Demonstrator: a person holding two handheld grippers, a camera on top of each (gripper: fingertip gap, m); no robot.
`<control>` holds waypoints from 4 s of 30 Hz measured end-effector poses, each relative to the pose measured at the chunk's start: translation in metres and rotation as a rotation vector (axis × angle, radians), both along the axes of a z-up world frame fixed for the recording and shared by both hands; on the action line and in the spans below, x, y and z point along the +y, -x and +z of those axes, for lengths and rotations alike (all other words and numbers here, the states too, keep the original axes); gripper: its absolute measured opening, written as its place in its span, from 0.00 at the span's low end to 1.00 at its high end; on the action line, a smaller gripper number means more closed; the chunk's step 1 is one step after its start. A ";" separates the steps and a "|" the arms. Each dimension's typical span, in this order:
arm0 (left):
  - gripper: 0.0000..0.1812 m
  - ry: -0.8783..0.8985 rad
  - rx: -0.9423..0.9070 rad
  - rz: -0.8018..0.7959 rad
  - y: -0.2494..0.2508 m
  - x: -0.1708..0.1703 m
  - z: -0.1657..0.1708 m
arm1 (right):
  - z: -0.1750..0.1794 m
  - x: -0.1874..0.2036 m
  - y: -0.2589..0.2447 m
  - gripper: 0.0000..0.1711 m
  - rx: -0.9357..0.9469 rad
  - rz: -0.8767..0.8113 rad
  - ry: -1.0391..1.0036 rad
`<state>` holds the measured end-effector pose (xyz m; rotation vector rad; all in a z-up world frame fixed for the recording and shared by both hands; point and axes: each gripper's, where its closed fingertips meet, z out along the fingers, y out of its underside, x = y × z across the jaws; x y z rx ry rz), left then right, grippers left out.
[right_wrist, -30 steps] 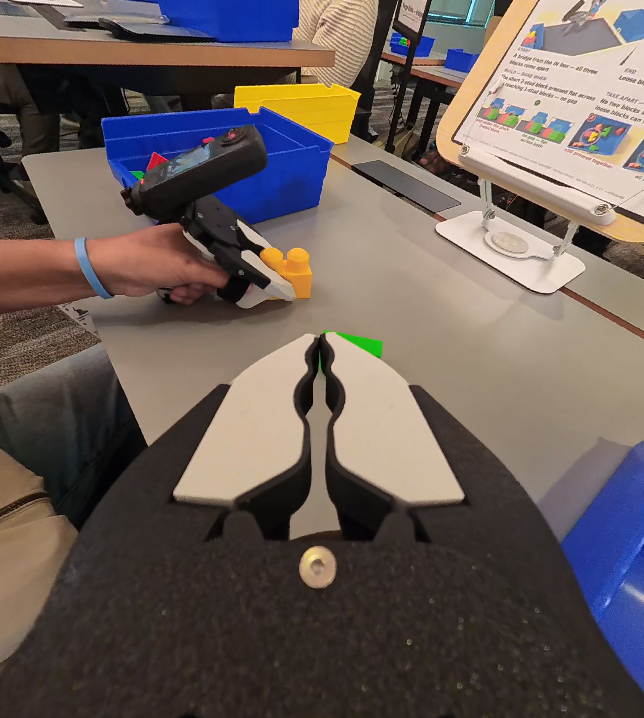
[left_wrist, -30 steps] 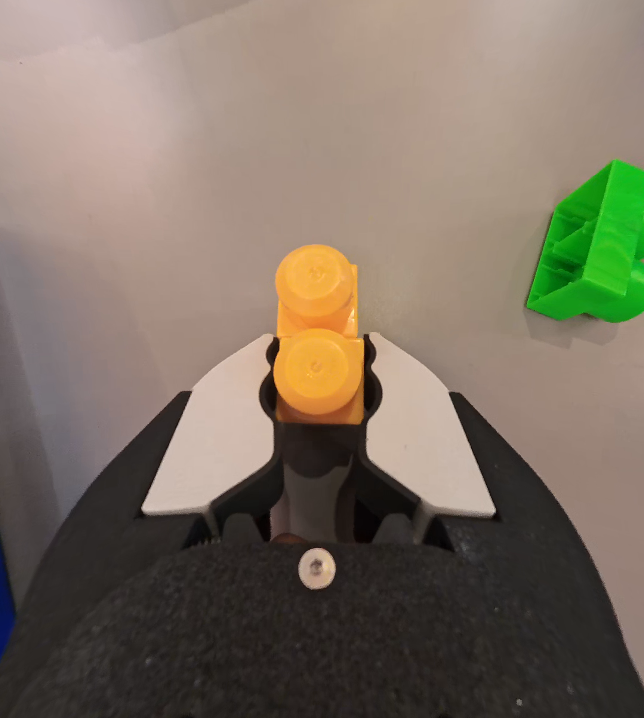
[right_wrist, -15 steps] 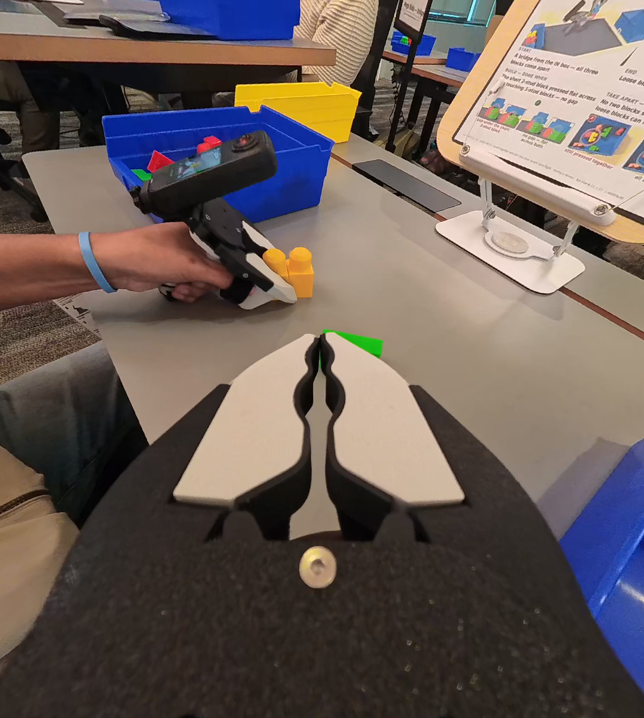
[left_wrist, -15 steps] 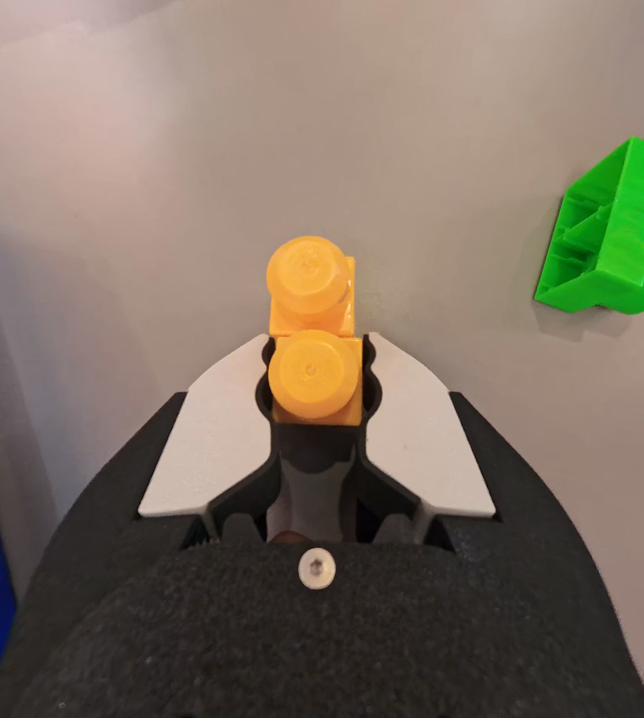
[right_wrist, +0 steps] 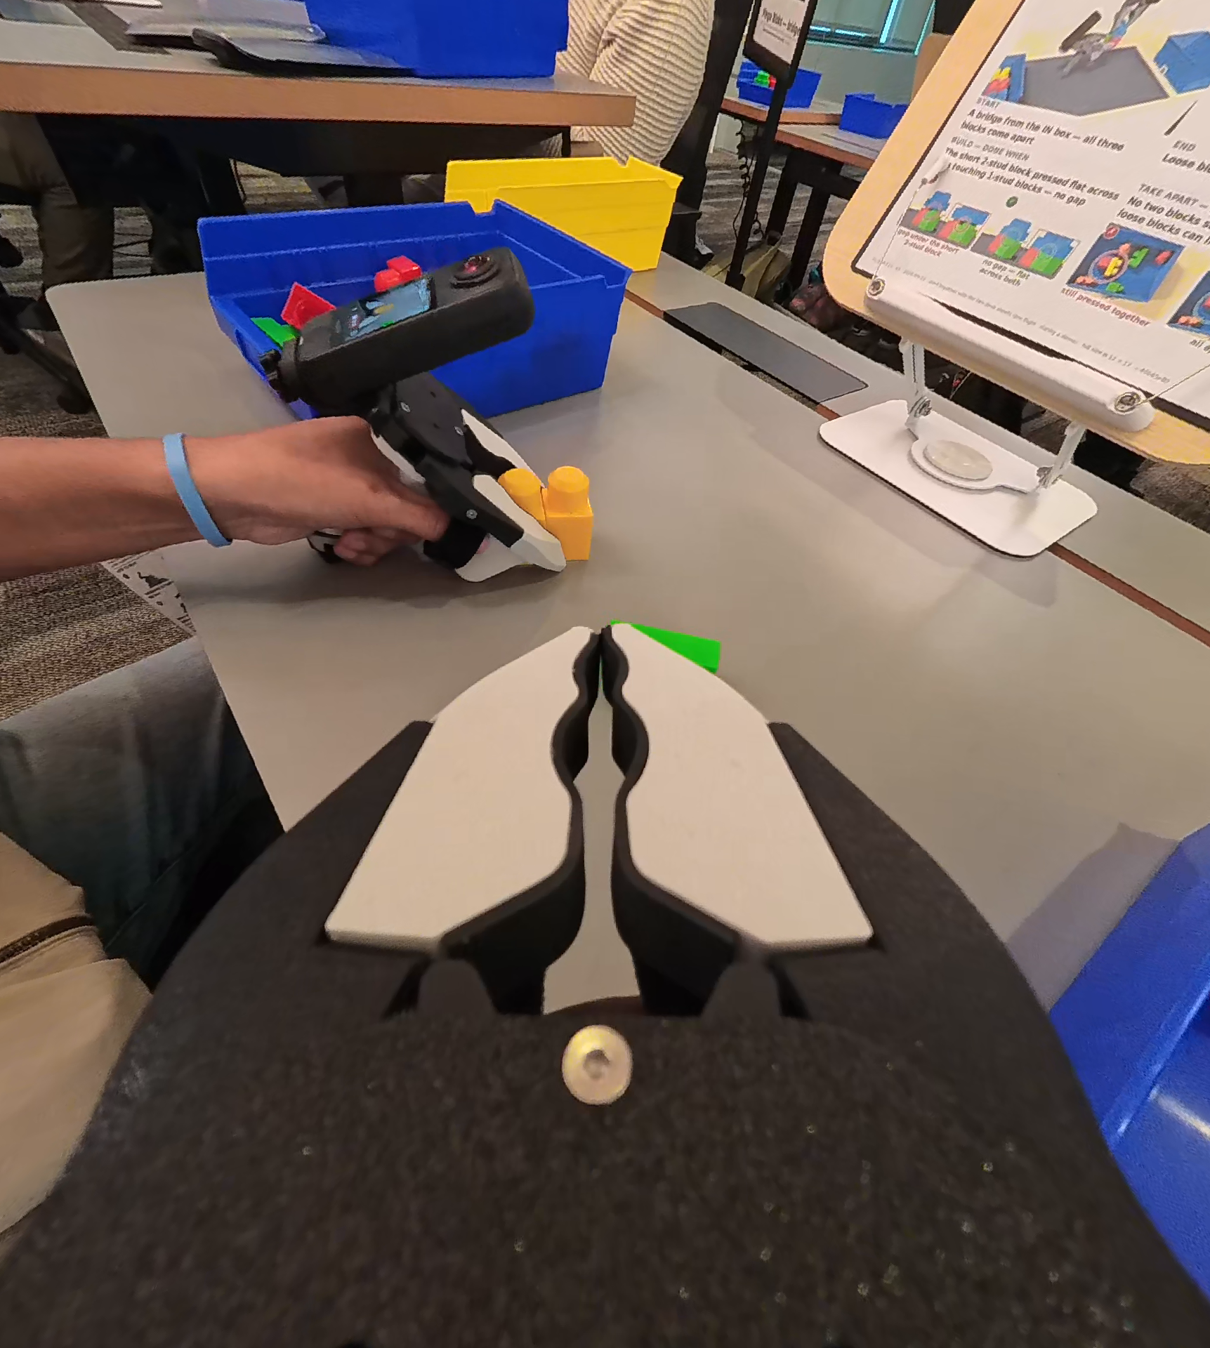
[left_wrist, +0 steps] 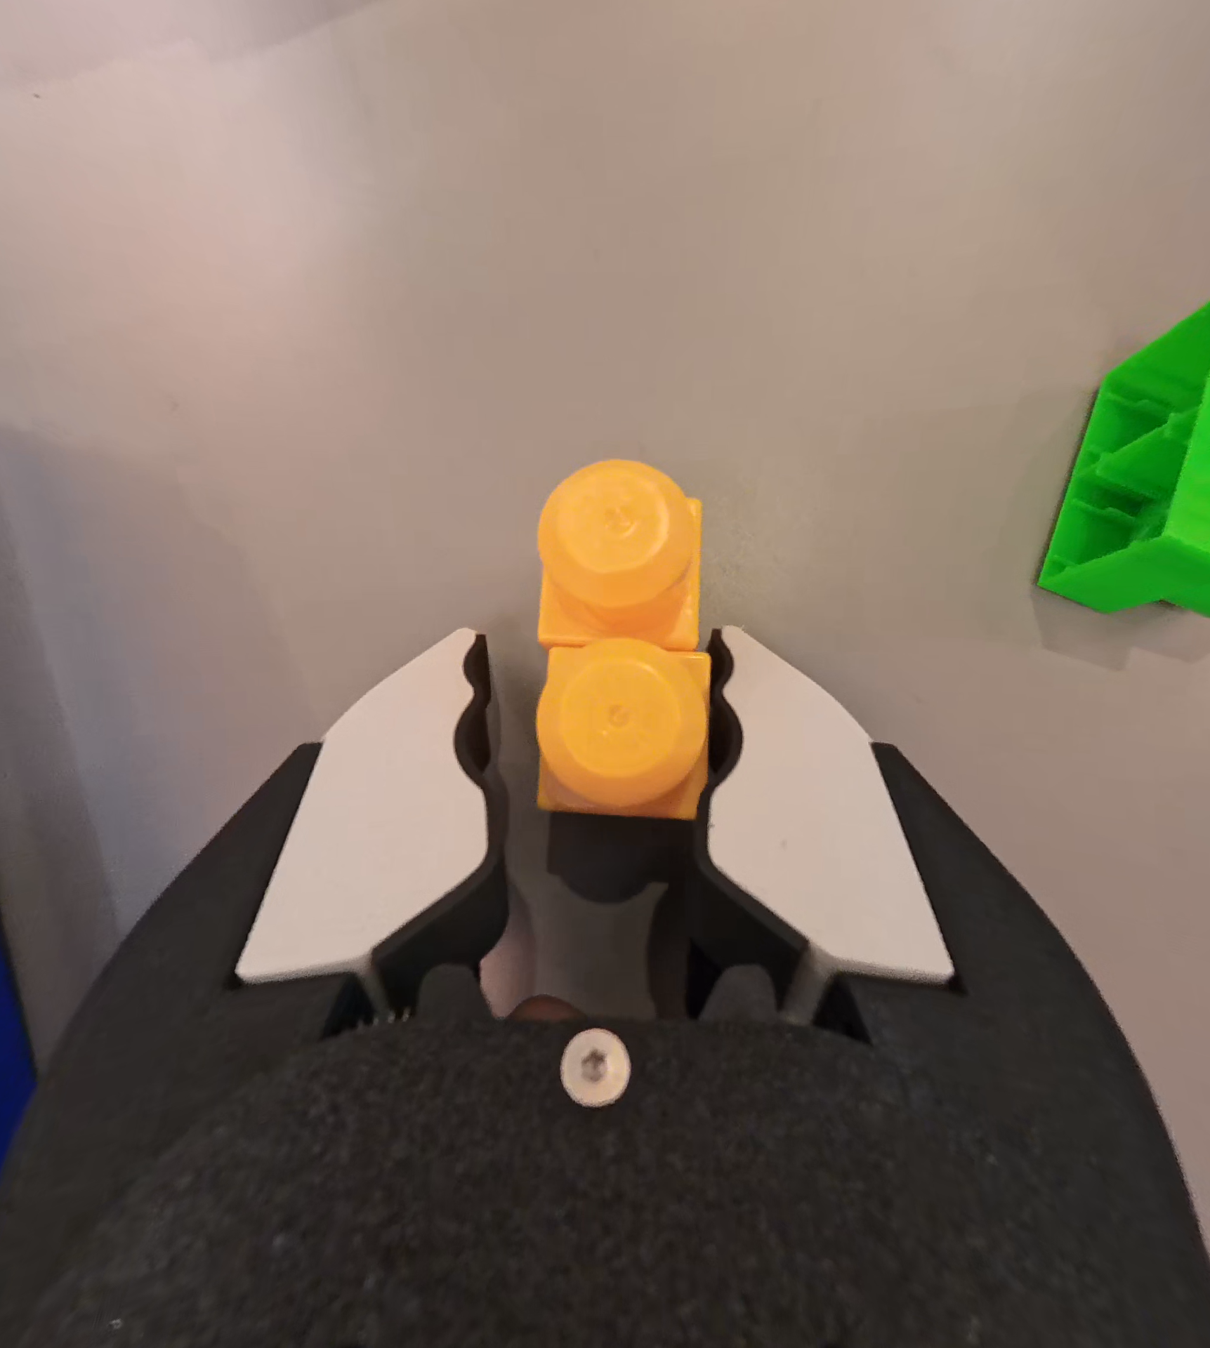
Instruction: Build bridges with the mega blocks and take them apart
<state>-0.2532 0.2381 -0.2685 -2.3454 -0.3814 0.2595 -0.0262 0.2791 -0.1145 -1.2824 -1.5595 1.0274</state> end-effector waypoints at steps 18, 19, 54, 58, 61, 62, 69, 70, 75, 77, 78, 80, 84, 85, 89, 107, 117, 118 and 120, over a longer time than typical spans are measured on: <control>0.22 -0.036 -0.028 -0.052 -0.002 0.007 0.003 | 0.000 0.000 0.000 0.00 -0.001 0.001 0.000; 0.22 -0.040 -0.026 -0.046 0.000 0.007 0.004 | 0.000 0.000 0.000 0.00 0.000 0.002 0.001; 0.17 -0.297 0.002 -0.112 -0.061 -0.066 0.065 | 0.001 -0.003 0.000 0.00 0.004 0.012 0.005; 0.00 -0.386 -0.026 -0.103 -0.089 -0.057 0.067 | 0.000 -0.005 0.002 0.00 0.000 0.015 0.003; 0.00 -0.256 0.021 -0.029 -0.074 -0.048 0.046 | 0.000 -0.006 0.001 0.00 0.002 0.015 -0.001; 0.00 -0.225 -0.003 -0.013 -0.070 -0.043 0.040 | 0.001 -0.005 0.001 0.00 0.004 0.014 -0.001; 0.00 -0.148 -0.178 0.003 -0.057 -0.017 0.018 | 0.002 -0.001 -0.002 0.00 0.008 0.010 0.004; 0.00 -0.135 -0.178 0.006 -0.054 -0.018 0.016 | 0.002 0.000 -0.002 0.00 0.008 0.009 0.004; 0.00 -0.096 -0.170 0.010 -0.049 -0.021 0.006 | 0.001 0.001 -0.002 0.00 0.009 0.009 0.011; 0.00 -0.097 -0.156 0.015 -0.046 -0.020 0.007 | -0.001 0.001 -0.001 0.00 0.005 0.011 0.013; 0.00 -0.094 -0.151 0.016 -0.046 -0.019 0.007 | -0.001 0.001 -0.001 0.00 0.003 0.011 0.013; 0.00 -0.082 -0.153 0.017 -0.045 -0.018 0.005 | -0.002 0.001 -0.001 0.00 0.002 0.012 0.012; 0.00 -0.078 -0.150 0.016 -0.044 -0.016 0.005 | -0.002 0.001 -0.001 0.00 0.001 0.012 0.013; 0.00 -0.076 -0.149 0.016 -0.044 -0.016 0.004 | -0.002 0.001 -0.001 0.00 0.000 0.012 0.012; 0.00 -0.070 -0.142 0.011 -0.044 -0.016 0.004 | -0.003 0.001 0.000 0.00 -0.002 0.013 0.013; 0.18 -0.118 0.063 -0.329 -0.054 -0.053 0.046 | -0.004 0.004 -0.003 0.00 -0.005 0.007 0.016; 0.36 0.066 0.101 -0.694 -0.026 -0.051 0.064 | -0.001 0.003 -0.003 0.00 -0.004 0.000 0.000; 0.36 0.098 0.101 -0.706 -0.024 -0.050 0.063 | -0.001 0.003 -0.004 0.00 -0.005 0.000 0.001; 0.37 0.125 0.101 -0.710 -0.027 -0.046 0.070 | -0.001 0.003 -0.004 0.00 -0.007 -0.004 -0.004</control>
